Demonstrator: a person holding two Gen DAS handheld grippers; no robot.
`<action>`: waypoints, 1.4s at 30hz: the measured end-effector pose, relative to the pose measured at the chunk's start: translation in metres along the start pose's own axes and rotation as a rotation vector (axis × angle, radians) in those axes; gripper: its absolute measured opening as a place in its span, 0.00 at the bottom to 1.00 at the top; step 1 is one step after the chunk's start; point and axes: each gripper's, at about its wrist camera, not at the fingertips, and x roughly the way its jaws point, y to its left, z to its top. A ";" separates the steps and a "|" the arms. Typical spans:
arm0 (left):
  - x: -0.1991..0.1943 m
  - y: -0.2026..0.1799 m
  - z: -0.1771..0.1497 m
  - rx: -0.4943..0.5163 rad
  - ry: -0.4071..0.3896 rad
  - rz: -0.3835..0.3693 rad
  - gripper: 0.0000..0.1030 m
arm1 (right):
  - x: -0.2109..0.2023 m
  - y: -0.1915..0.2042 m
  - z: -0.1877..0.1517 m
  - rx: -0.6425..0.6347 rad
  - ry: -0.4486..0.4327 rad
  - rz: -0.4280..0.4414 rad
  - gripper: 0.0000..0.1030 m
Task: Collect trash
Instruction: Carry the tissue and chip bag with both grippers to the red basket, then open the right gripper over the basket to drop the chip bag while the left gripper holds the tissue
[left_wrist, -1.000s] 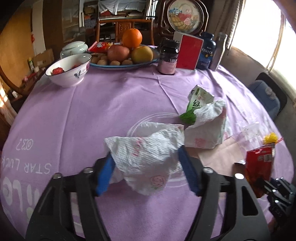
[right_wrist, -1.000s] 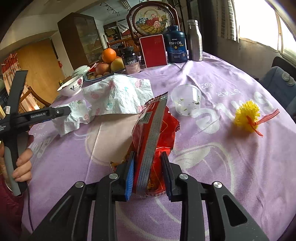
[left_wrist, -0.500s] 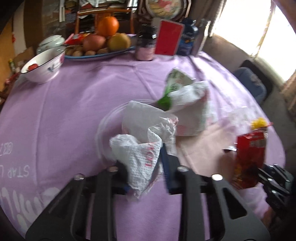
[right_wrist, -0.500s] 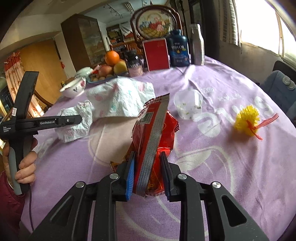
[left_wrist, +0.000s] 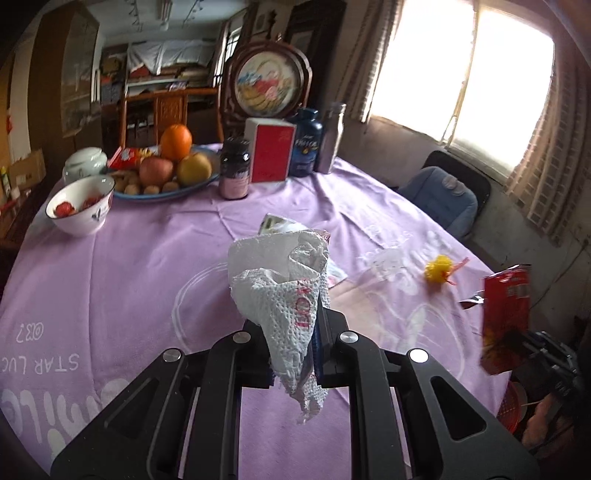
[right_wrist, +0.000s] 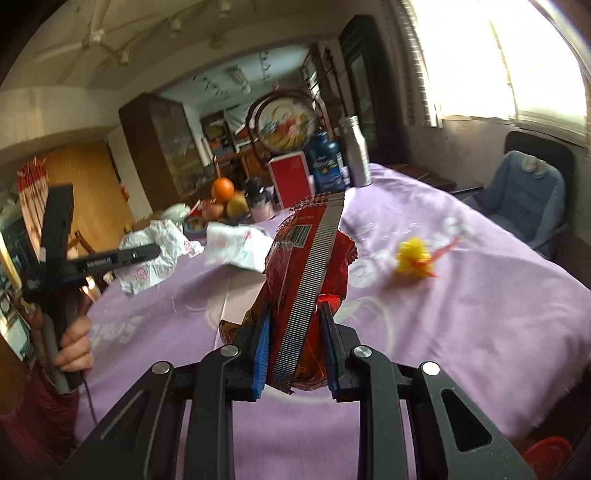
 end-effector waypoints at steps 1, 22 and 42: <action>-0.006 -0.004 -0.001 0.006 -0.014 -0.001 0.15 | -0.008 -0.005 -0.002 0.006 -0.007 -0.009 0.25; -0.037 -0.171 -0.044 0.214 -0.022 -0.253 0.18 | -0.159 -0.138 -0.091 0.226 -0.096 -0.331 0.25; 0.029 -0.345 -0.104 0.444 0.195 -0.466 0.18 | -0.188 -0.261 -0.206 0.518 0.049 -0.567 0.55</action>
